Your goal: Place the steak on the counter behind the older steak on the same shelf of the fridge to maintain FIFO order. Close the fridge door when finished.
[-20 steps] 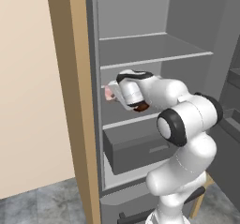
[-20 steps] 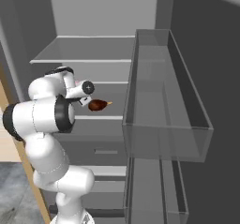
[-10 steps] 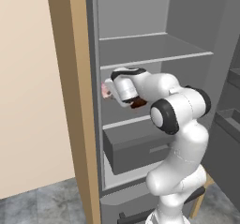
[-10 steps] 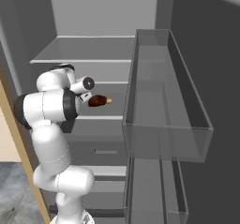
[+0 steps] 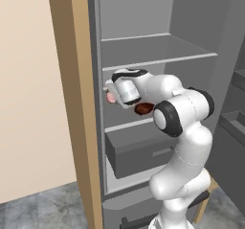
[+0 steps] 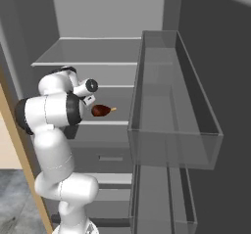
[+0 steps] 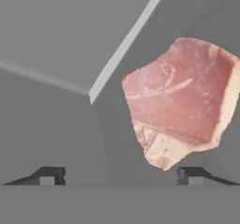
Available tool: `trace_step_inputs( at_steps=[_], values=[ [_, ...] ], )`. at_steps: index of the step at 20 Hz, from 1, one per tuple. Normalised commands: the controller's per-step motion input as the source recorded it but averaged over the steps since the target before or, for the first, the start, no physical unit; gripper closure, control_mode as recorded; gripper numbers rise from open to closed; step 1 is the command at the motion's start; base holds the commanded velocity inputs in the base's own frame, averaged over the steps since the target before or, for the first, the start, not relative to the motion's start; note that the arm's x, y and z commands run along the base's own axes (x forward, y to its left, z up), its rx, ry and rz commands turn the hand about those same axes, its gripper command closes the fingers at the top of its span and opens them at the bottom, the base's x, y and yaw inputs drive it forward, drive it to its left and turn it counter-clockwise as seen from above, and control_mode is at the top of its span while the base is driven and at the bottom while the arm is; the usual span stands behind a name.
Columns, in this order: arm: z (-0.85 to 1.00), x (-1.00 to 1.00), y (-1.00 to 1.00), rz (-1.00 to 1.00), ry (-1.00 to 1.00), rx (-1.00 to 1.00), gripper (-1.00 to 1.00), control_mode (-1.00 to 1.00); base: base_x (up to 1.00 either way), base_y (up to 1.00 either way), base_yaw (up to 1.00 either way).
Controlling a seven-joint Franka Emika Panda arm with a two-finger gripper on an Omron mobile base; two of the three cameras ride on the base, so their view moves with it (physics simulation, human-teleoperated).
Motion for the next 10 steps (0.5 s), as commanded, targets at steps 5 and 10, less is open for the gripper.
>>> trace_step_inputs(
  at_steps=[5,10],
  values=[
    [0.16,-0.65,0.24,0.0,-0.02,0.0,-1.0,-1.0,0.0,0.0,0.0],
    [0.3,-0.76,0.28,0.0,-0.05,0.0,-1.0,-1.0,0.0,0.0,0.0]
  ],
)
